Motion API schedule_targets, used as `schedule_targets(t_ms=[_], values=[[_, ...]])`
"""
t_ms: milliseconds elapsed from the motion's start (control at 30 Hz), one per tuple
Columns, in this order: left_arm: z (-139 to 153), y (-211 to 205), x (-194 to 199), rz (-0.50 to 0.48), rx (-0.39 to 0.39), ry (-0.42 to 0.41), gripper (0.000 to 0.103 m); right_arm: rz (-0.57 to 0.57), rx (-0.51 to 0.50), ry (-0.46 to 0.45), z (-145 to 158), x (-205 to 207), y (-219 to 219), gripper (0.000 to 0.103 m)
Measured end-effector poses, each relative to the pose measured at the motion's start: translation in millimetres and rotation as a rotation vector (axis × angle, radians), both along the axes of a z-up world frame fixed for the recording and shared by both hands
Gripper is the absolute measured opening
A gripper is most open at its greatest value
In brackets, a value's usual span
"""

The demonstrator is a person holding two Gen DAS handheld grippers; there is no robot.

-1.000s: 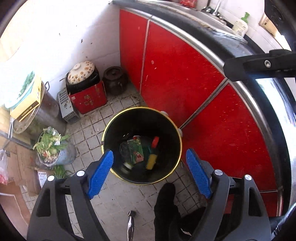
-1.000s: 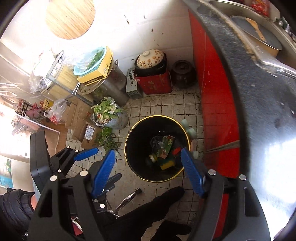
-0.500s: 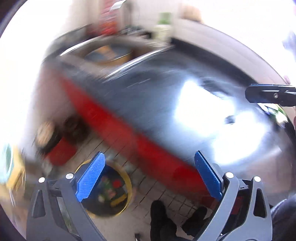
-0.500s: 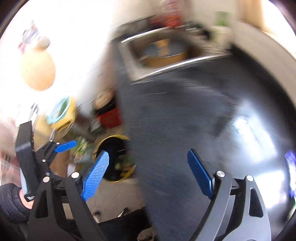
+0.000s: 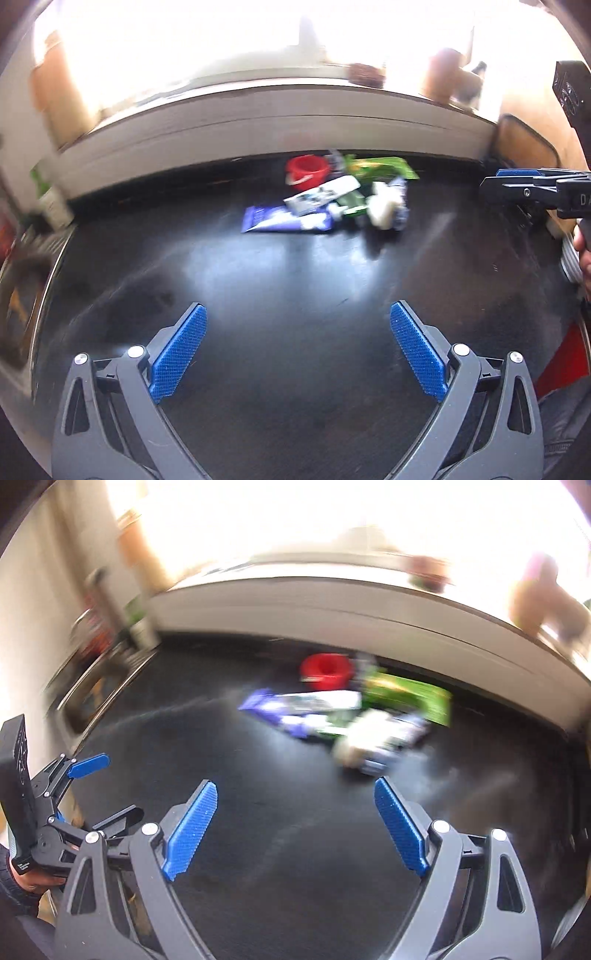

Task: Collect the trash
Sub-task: 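Swing both open tools back over the counter, then grasp the silver blister pack with the left tool while the right tool grasps the foil wrapper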

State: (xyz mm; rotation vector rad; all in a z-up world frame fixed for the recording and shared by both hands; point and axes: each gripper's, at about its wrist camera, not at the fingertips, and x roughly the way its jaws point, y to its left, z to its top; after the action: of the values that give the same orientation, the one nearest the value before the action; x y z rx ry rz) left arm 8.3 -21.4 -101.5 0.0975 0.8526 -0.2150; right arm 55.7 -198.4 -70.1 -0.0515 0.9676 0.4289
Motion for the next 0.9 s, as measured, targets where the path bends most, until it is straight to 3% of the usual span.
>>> schedule_targets(t_ms=[167,333,600,900], values=[[0.5,-47.6,19.4,-0.120,0.031,-0.011,0.096,-0.140,0.010,0.006,-0.3,-3.9,-76.9,0.084],[-0.5,-58.3,33.8,-0.150,0.046,-0.015,0.096,-0.197,0.034,0.027,-5.1,2.2,-106.8,0.084],[-7.9,-58.0,72.5,-0.169,0.095,-0.017,0.096,-0.163,0.050,0.045,-11.5,26.6,-97.4,0.084],[-30.5,-62.2,155.6,-0.281,0.152,-0.008,0.096,-0.185,0.093,0.144,-44.8,82.2,-84.7,0.084]])
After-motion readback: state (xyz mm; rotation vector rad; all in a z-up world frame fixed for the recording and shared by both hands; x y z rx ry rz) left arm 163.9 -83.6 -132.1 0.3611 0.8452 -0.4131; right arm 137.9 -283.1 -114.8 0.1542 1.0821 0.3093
